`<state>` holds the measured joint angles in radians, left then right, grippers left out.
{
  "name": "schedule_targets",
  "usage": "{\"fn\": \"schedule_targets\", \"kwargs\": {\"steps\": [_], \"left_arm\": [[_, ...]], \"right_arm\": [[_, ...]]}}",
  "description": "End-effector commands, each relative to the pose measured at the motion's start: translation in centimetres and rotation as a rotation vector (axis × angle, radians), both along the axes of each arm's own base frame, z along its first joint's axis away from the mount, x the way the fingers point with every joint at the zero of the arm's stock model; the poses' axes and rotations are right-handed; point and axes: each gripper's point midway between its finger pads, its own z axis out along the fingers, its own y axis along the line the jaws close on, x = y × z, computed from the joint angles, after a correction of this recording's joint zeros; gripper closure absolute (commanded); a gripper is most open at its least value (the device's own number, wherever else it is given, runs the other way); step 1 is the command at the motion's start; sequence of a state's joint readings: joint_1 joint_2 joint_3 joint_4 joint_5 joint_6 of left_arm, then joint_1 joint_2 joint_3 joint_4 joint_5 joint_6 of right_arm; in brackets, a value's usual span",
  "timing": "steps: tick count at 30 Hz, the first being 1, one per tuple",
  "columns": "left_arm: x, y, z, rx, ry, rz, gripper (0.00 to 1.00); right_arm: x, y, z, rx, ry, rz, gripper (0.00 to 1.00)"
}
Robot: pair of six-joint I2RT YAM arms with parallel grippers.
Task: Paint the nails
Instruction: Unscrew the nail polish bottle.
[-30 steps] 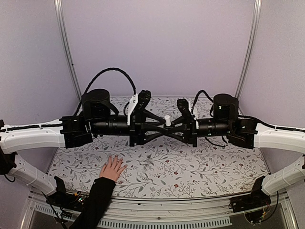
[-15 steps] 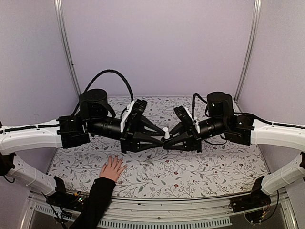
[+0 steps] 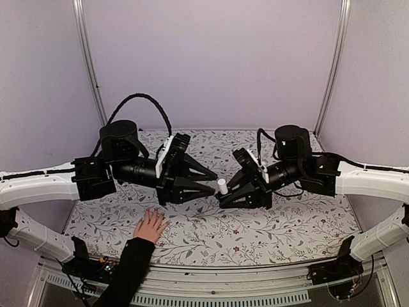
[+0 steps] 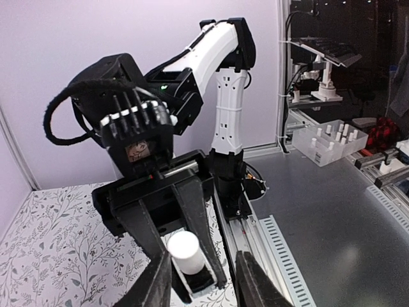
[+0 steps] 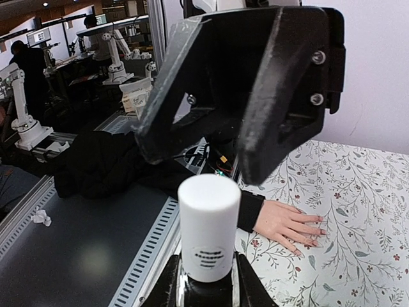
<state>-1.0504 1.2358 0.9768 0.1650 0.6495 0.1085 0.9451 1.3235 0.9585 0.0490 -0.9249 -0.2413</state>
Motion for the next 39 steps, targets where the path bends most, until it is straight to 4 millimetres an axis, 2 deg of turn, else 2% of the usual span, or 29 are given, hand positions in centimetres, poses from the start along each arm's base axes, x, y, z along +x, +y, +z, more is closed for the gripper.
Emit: {"fn": "schedule_targets", "kwargs": {"steps": [1,4,10,17,21,29,34,39], "left_arm": [[1.2,0.1,0.1,-0.016,-0.029,0.053,0.62],[1.4,-0.4,-0.1,-0.004,-0.035,0.050,0.61],[0.3,-1.0,-0.2,0.002,-0.030,-0.032,0.63],[0.2,-1.7,-0.3,0.001,-0.028,-0.030,0.69],[0.9,-2.3,-0.8,0.013,-0.018,0.014,0.76],[2.4,-2.9,-1.3,0.018,0.008,0.111,0.91],[3.5,-3.3,-1.4,0.013,0.038,0.171,0.98],[6.1,-3.4,-1.5,0.009,0.071,0.328,1.00]], "right_arm": [[-1.2,-0.2,1.4,0.036,-0.010,0.061,1.00],[-1.3,-0.1,1.4,0.035,-0.003,0.074,1.00],[-1.3,0.1,1.2,0.031,0.003,0.082,1.00],[-1.2,0.2,1.0,0.025,0.010,0.081,1.00],[-0.8,0.4,1.1,0.024,0.005,0.061,1.00],[2.3,1.0,0.8,0.002,-0.027,-0.137,1.00],[4.3,1.0,1.3,0.014,-0.058,-0.262,1.00],[7.0,0.6,2.3,0.038,-0.092,-0.432,1.00]]}}
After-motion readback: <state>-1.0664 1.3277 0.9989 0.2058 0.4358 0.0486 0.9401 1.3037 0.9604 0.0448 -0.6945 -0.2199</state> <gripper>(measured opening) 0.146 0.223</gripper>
